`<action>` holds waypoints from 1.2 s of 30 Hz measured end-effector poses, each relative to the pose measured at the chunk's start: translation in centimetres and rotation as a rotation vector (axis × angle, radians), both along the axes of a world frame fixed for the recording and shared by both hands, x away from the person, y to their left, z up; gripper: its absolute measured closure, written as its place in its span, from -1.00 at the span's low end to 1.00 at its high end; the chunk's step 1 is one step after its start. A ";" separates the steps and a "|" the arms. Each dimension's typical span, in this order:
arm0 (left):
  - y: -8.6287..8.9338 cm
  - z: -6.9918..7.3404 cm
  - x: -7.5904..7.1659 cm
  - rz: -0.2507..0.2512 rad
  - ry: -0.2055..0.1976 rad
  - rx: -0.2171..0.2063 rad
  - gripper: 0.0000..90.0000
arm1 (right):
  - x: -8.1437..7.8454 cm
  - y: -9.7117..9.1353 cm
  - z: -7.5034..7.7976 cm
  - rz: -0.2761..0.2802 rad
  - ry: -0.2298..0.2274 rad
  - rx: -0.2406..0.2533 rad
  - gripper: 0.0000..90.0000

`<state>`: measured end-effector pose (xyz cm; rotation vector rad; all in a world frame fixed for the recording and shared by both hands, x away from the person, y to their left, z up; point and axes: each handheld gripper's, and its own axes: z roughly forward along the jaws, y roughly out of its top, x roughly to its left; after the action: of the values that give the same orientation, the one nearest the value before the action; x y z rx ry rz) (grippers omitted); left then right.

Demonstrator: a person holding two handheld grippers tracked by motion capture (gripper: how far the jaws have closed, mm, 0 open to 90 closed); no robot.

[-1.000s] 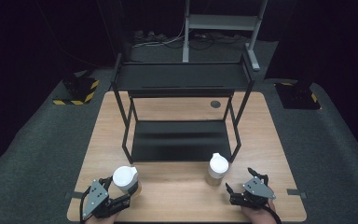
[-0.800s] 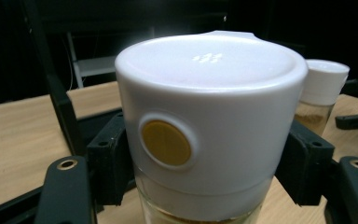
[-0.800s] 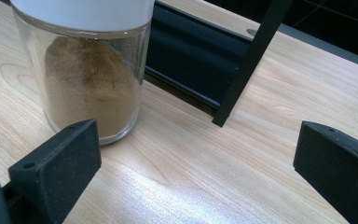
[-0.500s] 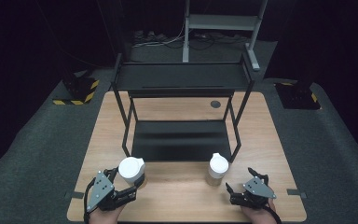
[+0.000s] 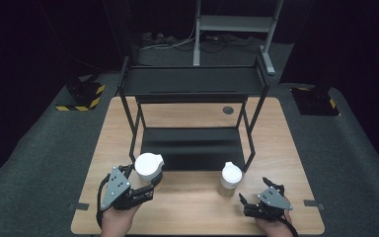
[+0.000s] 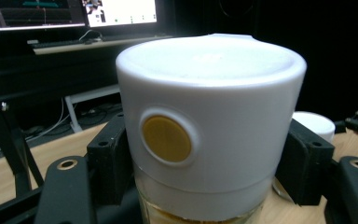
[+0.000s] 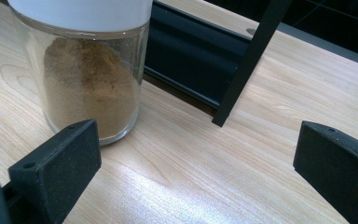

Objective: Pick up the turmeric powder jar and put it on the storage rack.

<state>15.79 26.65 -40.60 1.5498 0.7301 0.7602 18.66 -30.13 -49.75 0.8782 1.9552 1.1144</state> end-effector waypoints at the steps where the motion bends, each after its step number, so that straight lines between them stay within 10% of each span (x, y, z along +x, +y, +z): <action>1: -0.1 0.2 0.1 -0.001 -0.002 -0.001 -0.32 | 0.0 0.0 0.0 0.000 0.000 0.000 -1.00; 36: -1.8 8.2 4.0 -0.004 -0.097 -0.015 -0.32 | 0.0 -0.2 -0.1 0.001 -0.002 0.011 -1.00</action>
<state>19.80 24.86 -32.40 1.4902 0.6593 0.8194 18.63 -30.33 -49.83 0.8814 1.9493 1.1270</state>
